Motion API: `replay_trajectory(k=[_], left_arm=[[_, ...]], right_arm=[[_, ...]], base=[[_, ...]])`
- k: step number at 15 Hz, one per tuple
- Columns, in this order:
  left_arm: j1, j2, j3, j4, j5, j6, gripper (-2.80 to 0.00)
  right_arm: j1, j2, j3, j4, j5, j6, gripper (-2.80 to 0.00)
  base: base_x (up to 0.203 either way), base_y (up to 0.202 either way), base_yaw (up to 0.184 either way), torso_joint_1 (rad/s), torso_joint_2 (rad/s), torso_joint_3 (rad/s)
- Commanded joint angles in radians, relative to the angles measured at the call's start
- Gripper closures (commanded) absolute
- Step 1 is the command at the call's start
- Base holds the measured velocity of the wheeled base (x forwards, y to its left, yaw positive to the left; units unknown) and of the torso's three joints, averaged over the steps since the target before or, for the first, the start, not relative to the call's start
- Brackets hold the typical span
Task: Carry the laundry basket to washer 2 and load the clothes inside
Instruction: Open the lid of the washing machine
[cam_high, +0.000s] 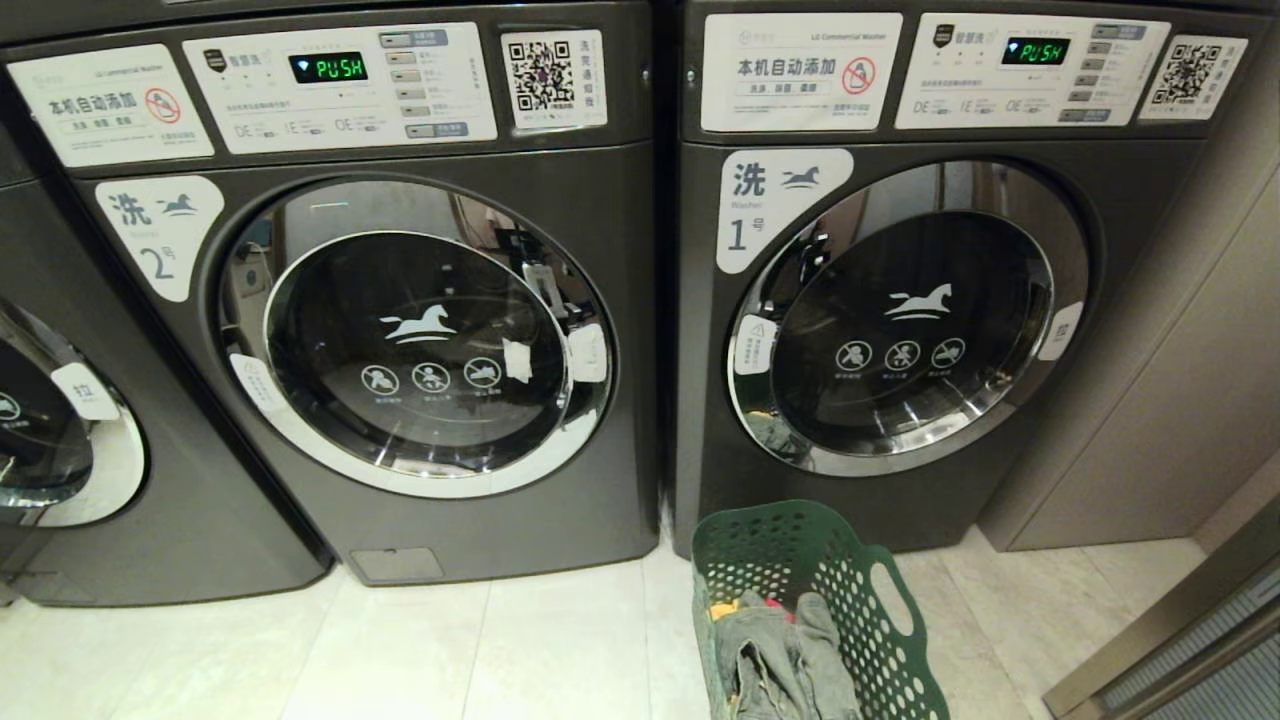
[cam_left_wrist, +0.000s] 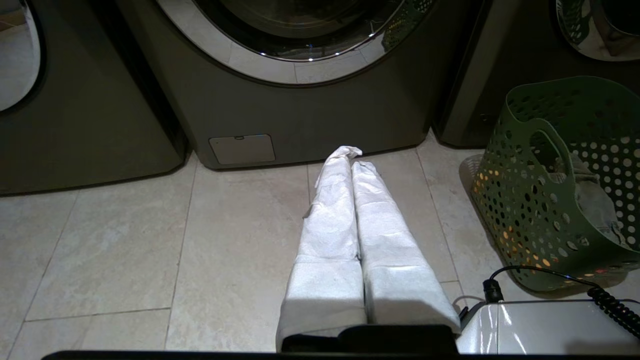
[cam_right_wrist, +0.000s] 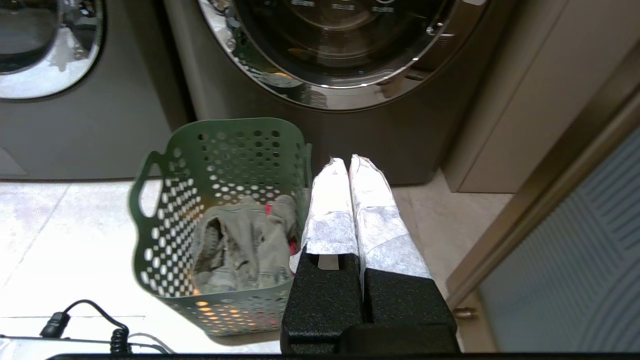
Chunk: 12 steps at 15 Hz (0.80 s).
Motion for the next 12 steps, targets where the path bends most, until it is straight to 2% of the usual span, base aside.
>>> replay_trajectory(k=[1,12], left_arm=[[-0.001,0.002,-0.001,0.001,0.000,0.000,0.00],[-0.001,0.002,-0.001,0.001,0.001,-0.002,0.00]], right_arm=[[0.000,0.002,0.000,0.000,0.000,-0.001,0.00],[0.000,0.002,0.000,0.000,0.000,0.001,0.00]], base=[[0.000,-0.202,0.002,0.005,0.00,0.000],[0.000,-0.195,0.002,0.002,0.00,0.003]])
